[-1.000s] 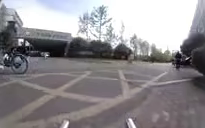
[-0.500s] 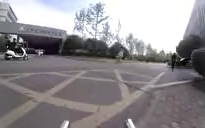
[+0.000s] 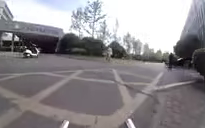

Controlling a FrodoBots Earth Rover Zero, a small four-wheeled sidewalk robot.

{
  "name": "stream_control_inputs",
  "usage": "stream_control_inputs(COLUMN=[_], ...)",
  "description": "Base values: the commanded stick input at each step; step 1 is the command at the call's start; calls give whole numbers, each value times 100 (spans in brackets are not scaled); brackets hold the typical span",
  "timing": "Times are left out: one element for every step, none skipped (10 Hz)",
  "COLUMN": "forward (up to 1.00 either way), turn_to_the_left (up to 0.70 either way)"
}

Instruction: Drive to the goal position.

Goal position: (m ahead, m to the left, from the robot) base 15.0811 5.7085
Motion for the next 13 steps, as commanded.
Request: stream_control_inputs(forward=[45, 45, 45, 45, 45, 45, 45, 45, 45, 45, 45, 45, 45], turn_to_the_left=[-27, -27, -27, -27, -27, -27, -27, -27, -27, -27, -27, -27, -27])
